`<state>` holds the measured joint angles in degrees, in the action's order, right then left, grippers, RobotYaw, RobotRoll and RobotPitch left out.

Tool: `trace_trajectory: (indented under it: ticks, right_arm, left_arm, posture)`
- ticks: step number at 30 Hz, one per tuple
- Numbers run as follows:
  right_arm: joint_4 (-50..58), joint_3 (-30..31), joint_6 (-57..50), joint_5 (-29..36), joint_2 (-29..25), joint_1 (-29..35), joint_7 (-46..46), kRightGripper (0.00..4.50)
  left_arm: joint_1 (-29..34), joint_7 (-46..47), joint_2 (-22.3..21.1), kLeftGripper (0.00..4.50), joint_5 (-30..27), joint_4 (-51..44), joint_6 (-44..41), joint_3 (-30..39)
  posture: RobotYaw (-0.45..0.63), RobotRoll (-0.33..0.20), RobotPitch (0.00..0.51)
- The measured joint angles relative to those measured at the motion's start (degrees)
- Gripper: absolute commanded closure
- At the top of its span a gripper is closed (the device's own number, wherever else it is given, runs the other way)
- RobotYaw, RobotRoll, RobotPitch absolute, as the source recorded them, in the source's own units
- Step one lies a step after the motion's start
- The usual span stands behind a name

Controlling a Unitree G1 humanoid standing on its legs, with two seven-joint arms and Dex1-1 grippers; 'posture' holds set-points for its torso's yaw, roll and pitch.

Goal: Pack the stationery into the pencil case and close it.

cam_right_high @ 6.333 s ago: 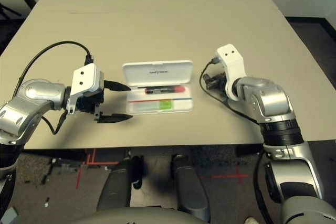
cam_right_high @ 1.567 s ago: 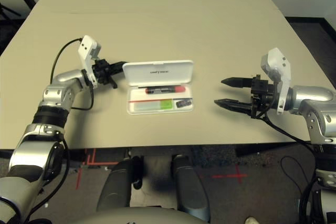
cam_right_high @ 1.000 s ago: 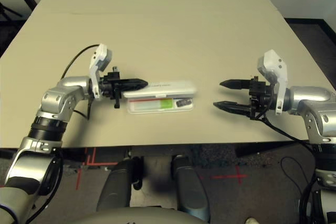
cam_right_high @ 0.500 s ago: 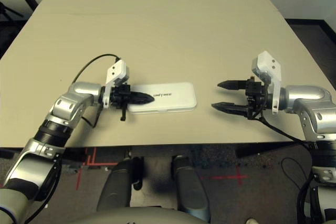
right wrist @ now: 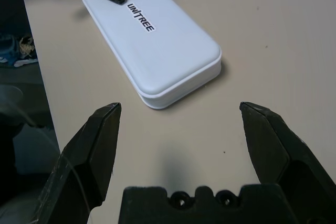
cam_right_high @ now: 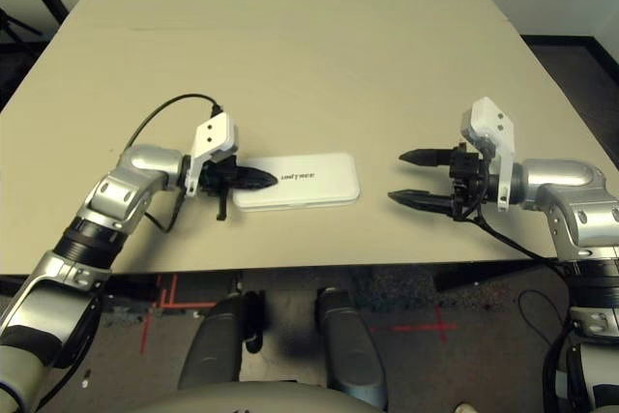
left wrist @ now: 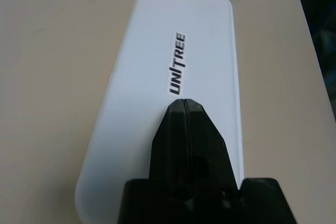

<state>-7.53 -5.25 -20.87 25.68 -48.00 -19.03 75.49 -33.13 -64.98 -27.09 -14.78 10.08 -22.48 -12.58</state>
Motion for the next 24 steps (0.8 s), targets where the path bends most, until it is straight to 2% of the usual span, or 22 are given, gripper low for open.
trace_trajectory:
  ticks: [5,10,15,20,24]
  right_arm:
    - [-0.6,-1.5,0.8,1.5,4.3,-0.6,-2.8,0.0]
    - [-4.6,-6.4,5.3,3.0,11.4,-5.6,-10.8,0.0]
    - [-14.8,-10.8,12.6,1.2,16.7,-12.9,-23.6,0.0]
    - [-27.0,-14.3,22.4,-2.7,18.1,-17.7,-36.4,0.0]
    - [-34.2,-15.9,29.4,-5.2,18.5,-19.0,-44.7,0.0]
  left_arm:
    - [-1.3,4.6,1.4,1.97,-8.1,-0.9,-4.9,11.1]
    - [-3.8,11.0,1.5,0.03,-12.2,-0.3,-4.8,20.4]
    - [-7.8,23.2,0.0,0.03,-10.3,11.4,3.1,28.4]
    - [-10.4,33.3,-2.5,0.03,-5.7,25.9,14.3,32.2]
    - [-12.1,36.6,-3.6,0.03,-5.4,34.7,21.9,35.4]
  posture:
    - [-0.08,0.0,0.192]
    - [-0.07,0.0,0.189]
    - [-0.07,0.0,0.189]
    - [-0.07,0.0,0.189]
    - [-0.07,0.0,0.193]
